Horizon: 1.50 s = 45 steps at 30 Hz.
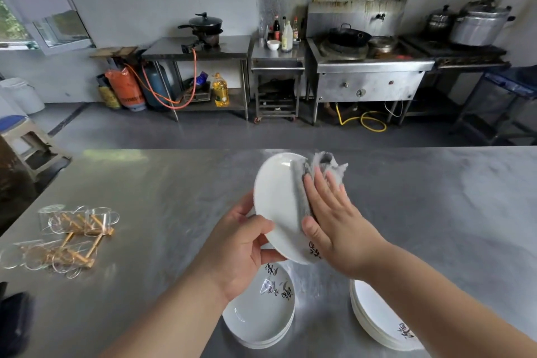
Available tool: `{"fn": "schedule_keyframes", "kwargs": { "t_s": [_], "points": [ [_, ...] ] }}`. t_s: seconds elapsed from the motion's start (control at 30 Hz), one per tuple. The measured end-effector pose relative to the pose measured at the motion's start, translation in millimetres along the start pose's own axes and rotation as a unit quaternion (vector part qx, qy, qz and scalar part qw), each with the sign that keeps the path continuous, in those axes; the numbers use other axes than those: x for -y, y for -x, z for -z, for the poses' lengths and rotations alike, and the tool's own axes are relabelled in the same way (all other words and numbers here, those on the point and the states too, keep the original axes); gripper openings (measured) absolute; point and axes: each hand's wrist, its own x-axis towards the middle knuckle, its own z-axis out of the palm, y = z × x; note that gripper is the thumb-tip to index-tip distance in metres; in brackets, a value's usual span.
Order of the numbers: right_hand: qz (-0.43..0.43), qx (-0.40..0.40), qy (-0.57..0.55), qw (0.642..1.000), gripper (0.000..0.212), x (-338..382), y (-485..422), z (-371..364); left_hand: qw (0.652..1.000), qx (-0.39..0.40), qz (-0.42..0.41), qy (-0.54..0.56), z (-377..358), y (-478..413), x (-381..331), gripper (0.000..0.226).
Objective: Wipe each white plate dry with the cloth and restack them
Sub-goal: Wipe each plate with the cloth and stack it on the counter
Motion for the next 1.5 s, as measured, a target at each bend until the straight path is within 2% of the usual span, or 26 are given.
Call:
{"fn": "schedule_keyframes", "kwargs": {
  "t_s": [0.07, 0.13, 0.23, 0.3, 0.4, 0.57, 0.67, 0.77, 0.83, 0.93, 1.03, 1.17, 1.27, 1.37, 1.43, 1.5],
  "points": [
    [0.043, -0.042, -0.039, 0.997, 0.096, 10, -7, 6, 0.999, 0.027, 0.011, -0.022, -5, -2, -4, 0.063],
    [0.127, -0.069, -0.081, 0.986, 0.096, 28, -6, 5, 0.999, 0.033, 0.011, -0.019, -9, -5, -9, 0.057],
    [0.196, -0.061, -0.12, 0.971, 0.092, 47, 4, 2, 0.999, 0.025, 0.003, 0.039, 0, -5, -15, 0.057],
    [0.219, -0.05, -0.105, 0.969, 0.094, 44, 13, 4, 0.996, 0.038, 0.01, 0.082, 10, -3, -17, 0.061],
    [0.237, -0.026, -0.029, 0.971, 0.098, 39, 24, 6, 0.993, 0.023, 0.046, 0.11, 12, 3, -14, 0.067],
    [0.185, -0.015, 0.021, 0.982, 0.102, 54, 12, 8, 0.991, -0.058, 0.076, 0.094, -15, -2, -12, 0.057],
    [0.203, -0.024, 0.033, 0.978, 0.097, 54, 12, 3, 0.984, -0.097, 0.089, 0.124, -15, -6, -25, 0.058],
    [0.227, -0.028, 0.046, 0.972, 0.088, 31, 22, -5, 0.972, -0.171, 0.082, 0.139, -5, -9, -26, 0.05],
    [0.192, -0.032, 0.057, 0.979, 0.087, 9, 21, -3, 0.973, -0.194, 0.062, 0.113, -1, -7, -21, 0.038],
    [0.087, -0.042, 0.062, 0.993, 0.085, -9, 8, -2, 0.977, -0.178, 0.053, 0.103, -5, -2, -6, 0.041],
    [-0.011, -0.06, 0.023, 0.998, 0.085, 2, 1, -12, 0.981, -0.153, 0.037, 0.117, -10, -2, 1, 0.043],
    [0.032, -0.066, -0.097, 0.993, 0.085, 36, 23, -41, 0.972, -0.186, 0.001, 0.143, -10, -11, -3, 0.047],
    [0.047, -0.07, -0.098, 0.992, 0.083, 28, 24, -37, 0.971, -0.194, -0.002, 0.141, -8, -10, -2, 0.048],
    [0.0, -0.104, -0.108, 0.989, 0.077, 0, 1, -9, 0.975, -0.168, -0.002, 0.143, -10, -6, 4, 0.046],
    [-0.059, -0.084, -0.184, 0.978, 0.076, -10, -11, 4, 0.977, -0.154, -0.006, 0.147, -14, -5, 6, 0.047],
    [-0.074, -0.079, -0.238, 0.965, 0.079, -2, -10, -2, 0.976, -0.159, -0.014, 0.151, -18, -7, 7, 0.049]
  ]
}}
